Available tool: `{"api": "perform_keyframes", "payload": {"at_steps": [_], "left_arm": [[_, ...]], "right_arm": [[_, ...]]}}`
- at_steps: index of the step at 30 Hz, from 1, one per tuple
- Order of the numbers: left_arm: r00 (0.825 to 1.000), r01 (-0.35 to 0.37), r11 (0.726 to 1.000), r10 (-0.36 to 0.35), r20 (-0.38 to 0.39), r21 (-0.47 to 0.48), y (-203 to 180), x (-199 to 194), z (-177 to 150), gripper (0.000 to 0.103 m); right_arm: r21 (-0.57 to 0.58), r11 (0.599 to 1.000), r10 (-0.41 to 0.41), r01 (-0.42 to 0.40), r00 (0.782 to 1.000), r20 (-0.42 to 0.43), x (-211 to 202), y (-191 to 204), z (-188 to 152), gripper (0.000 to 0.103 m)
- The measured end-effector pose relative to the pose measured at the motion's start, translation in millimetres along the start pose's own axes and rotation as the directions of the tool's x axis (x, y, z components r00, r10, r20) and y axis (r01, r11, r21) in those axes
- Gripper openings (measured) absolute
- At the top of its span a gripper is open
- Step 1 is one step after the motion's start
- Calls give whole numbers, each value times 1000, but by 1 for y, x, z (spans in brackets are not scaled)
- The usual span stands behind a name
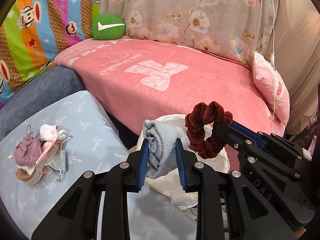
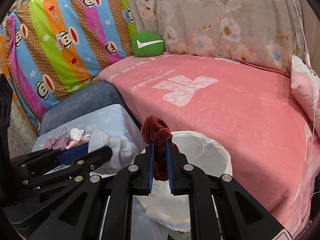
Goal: Collect trash
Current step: 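Carry both items over the white bin and open both tools to drop them, then withdraw both tools from the bin and move back over the clothes pile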
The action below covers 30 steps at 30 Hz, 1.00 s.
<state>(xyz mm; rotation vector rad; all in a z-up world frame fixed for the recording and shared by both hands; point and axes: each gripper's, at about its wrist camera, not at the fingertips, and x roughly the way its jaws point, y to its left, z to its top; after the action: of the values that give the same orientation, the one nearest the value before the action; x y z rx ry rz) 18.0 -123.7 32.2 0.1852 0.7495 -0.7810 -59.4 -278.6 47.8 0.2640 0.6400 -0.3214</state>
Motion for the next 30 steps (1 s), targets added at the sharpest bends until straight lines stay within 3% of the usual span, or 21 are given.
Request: {"api": "perform_keyframes", "payload": {"at_steps": [11, 12, 14, 17, 19, 30], "left_arm": [[1000, 13, 1000, -13, -16, -5, -9, 24, 4, 33], [1000, 9, 1000, -9, -14, -7, -9, 26, 3, 36], [1000, -6, 1000, 6, -5, -14, -8, 27, 4, 56], [999, -39, 999, 39, 6, -36, -3, 27, 3, 68], [999, -43, 997, 42, -4, -58, 3, 28, 3, 68], [996, -84, 992, 84, -1, -96, 21, 21, -1, 68]], "right_arm": [[34, 999, -32, 33, 999, -20, 13, -23, -2, 16], [35, 999, -38, 39, 999, -19, 14, -23, -3, 17], [37, 998, -54, 54, 998, -12, 14, -24, -3, 16], [51, 997, -59, 59, 998, -10, 15, -27, -3, 24], [53, 997, -59, 60, 998, -6, 14, -28, -3, 30], [11, 1000, -28, 28, 999, -17, 17, -8, -6, 32]]}}
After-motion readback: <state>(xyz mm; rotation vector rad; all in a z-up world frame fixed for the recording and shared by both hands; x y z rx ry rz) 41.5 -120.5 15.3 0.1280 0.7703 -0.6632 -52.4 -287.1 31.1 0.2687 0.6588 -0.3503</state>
